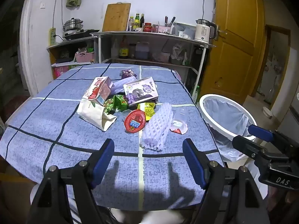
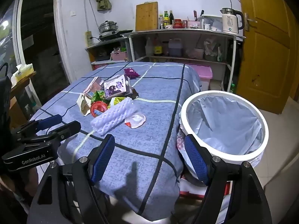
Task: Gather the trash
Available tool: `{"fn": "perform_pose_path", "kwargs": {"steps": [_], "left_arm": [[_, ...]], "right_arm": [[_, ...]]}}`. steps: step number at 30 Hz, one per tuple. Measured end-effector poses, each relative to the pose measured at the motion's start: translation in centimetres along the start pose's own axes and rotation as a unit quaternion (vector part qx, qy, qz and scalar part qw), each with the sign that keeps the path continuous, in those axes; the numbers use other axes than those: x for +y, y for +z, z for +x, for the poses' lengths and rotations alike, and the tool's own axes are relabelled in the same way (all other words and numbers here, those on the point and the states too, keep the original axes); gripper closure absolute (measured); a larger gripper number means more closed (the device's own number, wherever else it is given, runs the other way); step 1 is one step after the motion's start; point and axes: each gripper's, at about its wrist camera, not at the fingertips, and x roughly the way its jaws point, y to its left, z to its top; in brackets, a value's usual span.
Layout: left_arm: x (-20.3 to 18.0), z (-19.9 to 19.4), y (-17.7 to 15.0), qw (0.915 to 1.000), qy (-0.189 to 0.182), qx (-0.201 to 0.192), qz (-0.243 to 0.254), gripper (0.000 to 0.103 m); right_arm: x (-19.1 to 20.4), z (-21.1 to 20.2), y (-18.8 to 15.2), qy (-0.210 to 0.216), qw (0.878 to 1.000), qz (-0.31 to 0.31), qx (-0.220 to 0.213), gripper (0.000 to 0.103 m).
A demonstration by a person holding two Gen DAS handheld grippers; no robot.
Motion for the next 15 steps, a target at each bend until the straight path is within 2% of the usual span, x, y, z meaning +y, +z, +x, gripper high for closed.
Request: {"fn": "perform_pose_path", "kwargs": {"steps": [15], "left_arm": [[0.09,-0.18,0.28,1.0000,0.000,-0.001,-0.001,0.026]], "right_arm": [[0.65,-0.36,0.00,0.002,1.000,-0.002,0.001,0.026]]}}
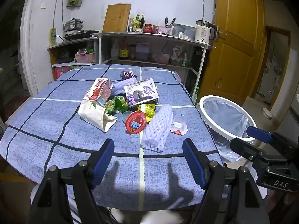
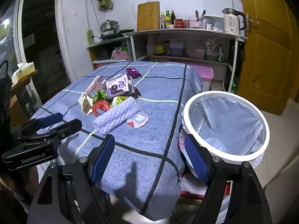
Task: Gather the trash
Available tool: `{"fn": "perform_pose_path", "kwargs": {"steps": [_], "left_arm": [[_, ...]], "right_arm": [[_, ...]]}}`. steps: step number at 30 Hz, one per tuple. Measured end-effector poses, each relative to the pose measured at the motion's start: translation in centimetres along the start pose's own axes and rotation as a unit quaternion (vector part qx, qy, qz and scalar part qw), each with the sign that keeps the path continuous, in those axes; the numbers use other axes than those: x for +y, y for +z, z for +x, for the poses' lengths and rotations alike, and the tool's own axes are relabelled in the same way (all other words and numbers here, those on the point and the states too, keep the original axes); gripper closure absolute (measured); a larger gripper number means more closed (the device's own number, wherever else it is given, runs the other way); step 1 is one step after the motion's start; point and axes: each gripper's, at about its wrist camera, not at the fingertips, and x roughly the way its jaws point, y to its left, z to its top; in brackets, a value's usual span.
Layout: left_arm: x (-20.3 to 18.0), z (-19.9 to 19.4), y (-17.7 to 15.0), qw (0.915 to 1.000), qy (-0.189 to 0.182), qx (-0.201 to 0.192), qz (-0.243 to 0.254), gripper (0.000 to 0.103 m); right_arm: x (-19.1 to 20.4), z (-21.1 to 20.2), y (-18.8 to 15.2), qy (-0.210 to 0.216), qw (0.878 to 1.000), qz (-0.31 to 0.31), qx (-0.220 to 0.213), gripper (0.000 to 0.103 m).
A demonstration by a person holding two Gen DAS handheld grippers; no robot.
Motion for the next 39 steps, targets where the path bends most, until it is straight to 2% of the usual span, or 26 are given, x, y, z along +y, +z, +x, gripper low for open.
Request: {"fn": "perform_pose_path", "kwargs": {"steps": [39], "left_arm": [[0.00,-0.20,-0.01,1.0000,-0.002,-0.001,-0.002,0.026]], "right_arm": [[0.23,0.66,-0.15,0.001,1.000,-0.004,0.006,0.026]]}}
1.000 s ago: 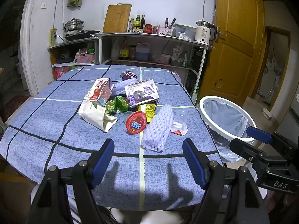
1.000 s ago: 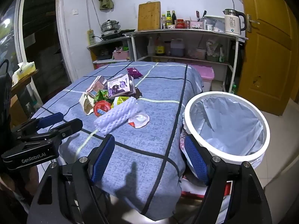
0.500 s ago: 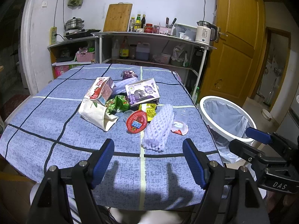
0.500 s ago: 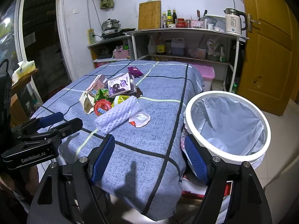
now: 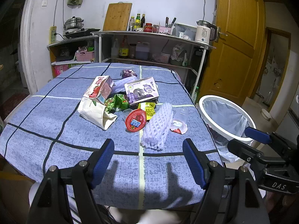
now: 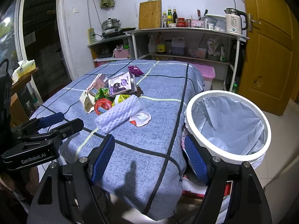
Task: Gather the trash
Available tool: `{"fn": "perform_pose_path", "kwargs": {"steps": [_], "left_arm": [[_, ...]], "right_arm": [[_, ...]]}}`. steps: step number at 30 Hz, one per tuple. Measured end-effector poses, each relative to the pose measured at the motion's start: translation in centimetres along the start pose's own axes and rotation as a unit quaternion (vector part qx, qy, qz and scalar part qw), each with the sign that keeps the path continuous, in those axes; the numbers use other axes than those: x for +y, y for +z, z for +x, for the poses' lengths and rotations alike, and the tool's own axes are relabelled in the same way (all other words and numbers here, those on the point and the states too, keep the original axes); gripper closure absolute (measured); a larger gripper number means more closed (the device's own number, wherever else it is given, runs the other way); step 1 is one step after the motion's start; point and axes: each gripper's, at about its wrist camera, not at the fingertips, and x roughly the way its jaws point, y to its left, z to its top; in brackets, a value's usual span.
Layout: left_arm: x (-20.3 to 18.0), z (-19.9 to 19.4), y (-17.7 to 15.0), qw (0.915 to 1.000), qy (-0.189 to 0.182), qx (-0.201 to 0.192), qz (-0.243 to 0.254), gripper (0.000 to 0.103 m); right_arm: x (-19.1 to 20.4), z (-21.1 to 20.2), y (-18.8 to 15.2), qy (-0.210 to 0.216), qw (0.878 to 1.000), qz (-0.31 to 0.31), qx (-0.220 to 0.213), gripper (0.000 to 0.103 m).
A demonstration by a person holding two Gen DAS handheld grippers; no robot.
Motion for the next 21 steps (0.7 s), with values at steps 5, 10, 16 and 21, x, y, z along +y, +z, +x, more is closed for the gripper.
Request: {"fn": "perform_pose_path", "kwargs": {"steps": [5,10,16,21], "left_arm": [[0.06,-0.14,0.02,1.0000,-0.001,0.000,0.000,0.026],[0.07,-0.20,0.05,1.0000,-0.001,0.001,-0.001,0.026],[0.09,-0.13,0.02,1.0000,-0.001,0.001,-0.002,0.026],[0.10,-0.20,0.05,1.0000,-0.001,0.001,-0.002,0.026]], "right_arm": [[-0.05,0.03,-0.14,0.001,1.000,0.000,0.001,0.026],[-0.05,0.02,-0.19,0.001,1.000,0.000,0.001,0.026],[-0.04,0.03,-0.17,0.001,1.000,0.000,0.001,0.026],[-0.05,0.03,-0.18,0.001,1.000,0.000,0.002,0.026]]}}
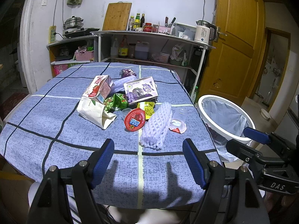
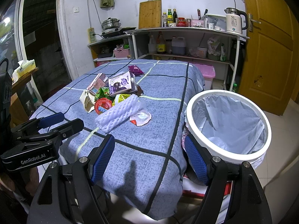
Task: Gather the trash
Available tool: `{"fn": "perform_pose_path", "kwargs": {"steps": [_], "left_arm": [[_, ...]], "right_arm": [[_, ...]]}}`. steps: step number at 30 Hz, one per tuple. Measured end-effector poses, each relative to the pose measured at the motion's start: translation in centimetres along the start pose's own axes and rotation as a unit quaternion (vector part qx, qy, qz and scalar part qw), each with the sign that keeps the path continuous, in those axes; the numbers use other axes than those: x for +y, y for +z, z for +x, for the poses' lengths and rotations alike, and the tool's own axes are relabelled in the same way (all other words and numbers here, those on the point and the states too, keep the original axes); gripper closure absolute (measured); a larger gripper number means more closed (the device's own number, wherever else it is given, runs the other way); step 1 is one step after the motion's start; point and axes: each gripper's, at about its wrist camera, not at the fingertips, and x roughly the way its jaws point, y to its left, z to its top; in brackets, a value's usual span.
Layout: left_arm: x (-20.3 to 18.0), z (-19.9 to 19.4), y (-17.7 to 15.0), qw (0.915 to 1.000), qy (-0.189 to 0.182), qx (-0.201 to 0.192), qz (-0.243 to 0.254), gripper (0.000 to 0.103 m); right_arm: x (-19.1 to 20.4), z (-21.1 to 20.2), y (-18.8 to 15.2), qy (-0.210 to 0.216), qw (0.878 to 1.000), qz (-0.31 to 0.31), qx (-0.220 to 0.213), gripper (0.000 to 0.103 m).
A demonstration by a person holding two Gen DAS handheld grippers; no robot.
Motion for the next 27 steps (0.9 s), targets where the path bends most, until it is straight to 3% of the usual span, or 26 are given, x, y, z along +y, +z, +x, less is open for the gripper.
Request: {"fn": "perform_pose_path", "kwargs": {"steps": [27], "left_arm": [[-0.73,0.01,-1.03,1.0000,-0.001,0.003,0.002,0.026]], "right_arm": [[0.01,0.01,0.08,0.000,1.000,0.000,0.001,0.026]]}}
